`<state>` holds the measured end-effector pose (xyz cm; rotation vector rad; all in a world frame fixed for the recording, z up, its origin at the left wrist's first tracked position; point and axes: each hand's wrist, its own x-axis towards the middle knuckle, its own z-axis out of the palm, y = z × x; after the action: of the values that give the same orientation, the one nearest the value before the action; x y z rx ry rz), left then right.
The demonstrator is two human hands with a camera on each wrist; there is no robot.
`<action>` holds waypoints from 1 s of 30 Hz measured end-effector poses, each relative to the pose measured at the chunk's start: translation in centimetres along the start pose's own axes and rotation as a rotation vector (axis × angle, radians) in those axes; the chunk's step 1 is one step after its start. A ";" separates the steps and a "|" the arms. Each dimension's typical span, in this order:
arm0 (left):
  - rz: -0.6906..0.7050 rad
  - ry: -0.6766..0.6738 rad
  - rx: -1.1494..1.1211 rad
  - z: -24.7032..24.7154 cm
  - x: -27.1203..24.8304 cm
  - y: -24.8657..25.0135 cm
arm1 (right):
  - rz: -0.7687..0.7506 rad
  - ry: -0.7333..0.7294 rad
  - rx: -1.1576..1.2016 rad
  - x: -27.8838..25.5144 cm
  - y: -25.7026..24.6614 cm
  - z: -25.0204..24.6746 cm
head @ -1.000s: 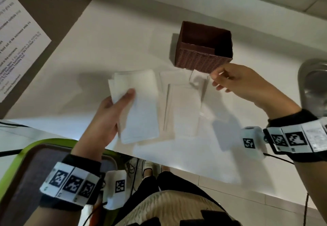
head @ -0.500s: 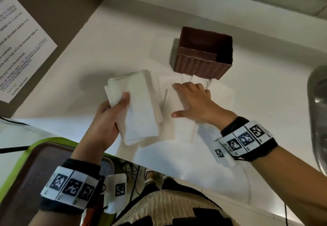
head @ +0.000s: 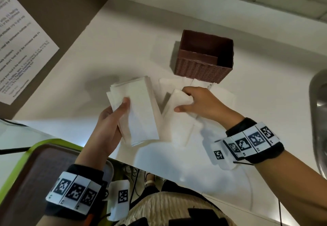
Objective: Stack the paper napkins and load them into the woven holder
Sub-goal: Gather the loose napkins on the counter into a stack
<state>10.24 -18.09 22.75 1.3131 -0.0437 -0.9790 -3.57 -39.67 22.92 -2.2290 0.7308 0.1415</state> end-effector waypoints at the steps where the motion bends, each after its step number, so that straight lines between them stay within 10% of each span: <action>1: 0.006 -0.003 0.006 0.2 0.2 -0.1 | -0.010 -0.008 0.055 -0.7 0.1 -0.7; 9: 0.126 -0.063 0.326 4.0 1.8 -0.1 | -0.039 -0.334 0.262 -7.4 -2.8 -10.0; 30: 0.000 -0.283 0.368 6.3 -0.5 -0.4 | -0.100 0.048 -0.071 -1.9 -5.5 -2.8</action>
<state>6.32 -22.66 24.59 1.4953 -0.4590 -1.1897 -2.47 -37.84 29.00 -2.3385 0.6472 0.0651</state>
